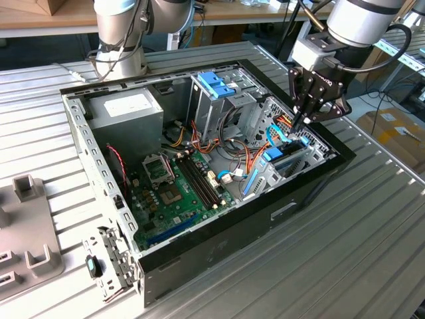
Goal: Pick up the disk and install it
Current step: 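Insert the second disk wire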
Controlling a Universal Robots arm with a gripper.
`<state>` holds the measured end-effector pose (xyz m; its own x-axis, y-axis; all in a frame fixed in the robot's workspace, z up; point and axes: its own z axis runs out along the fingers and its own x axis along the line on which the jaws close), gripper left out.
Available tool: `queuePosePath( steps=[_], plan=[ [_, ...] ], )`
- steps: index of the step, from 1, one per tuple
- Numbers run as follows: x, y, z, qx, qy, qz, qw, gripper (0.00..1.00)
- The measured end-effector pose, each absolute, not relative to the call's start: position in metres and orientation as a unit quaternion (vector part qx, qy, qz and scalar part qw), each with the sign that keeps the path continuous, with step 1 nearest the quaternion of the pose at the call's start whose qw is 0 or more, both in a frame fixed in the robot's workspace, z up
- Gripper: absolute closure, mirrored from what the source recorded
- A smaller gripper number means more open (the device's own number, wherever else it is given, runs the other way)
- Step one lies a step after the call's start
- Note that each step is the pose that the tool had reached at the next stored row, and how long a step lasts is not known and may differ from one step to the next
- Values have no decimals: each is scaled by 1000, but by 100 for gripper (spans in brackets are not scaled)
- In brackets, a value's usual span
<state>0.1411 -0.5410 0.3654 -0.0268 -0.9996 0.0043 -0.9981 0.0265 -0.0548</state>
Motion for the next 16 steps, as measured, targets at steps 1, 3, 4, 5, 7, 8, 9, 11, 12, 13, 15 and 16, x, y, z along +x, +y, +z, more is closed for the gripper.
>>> queuePosePath(
  steps=[1, 3, 4, 5, 7, 8, 9, 11, 12, 13, 15, 16],
  plan=[
    [141, -541, 365, -697, 716, -21, 18, 84],
    [141, -541, 365, -697, 716, -21, 18, 84],
    [141, -541, 365, -697, 716, -21, 18, 84],
    [141, -541, 365, -697, 716, -21, 18, 84],
    [141, -541, 365, -697, 716, -21, 18, 84],
    [141, -541, 364, -697, 716, -21, 18, 84],
    [141, -542, 364, -697, 716, -21, 18, 84],
    [141, -543, 364, -697, 716, -21, 18, 84],
    [141, -544, 364, -697, 716, -21, 18, 84],
    [141, -545, 364, -697, 716, -21, 18, 84],
    [141, -546, 364, -697, 716, -21, 18, 84],
    [141, -547, 364, -697, 716, -21, 18, 84]
  ],
)
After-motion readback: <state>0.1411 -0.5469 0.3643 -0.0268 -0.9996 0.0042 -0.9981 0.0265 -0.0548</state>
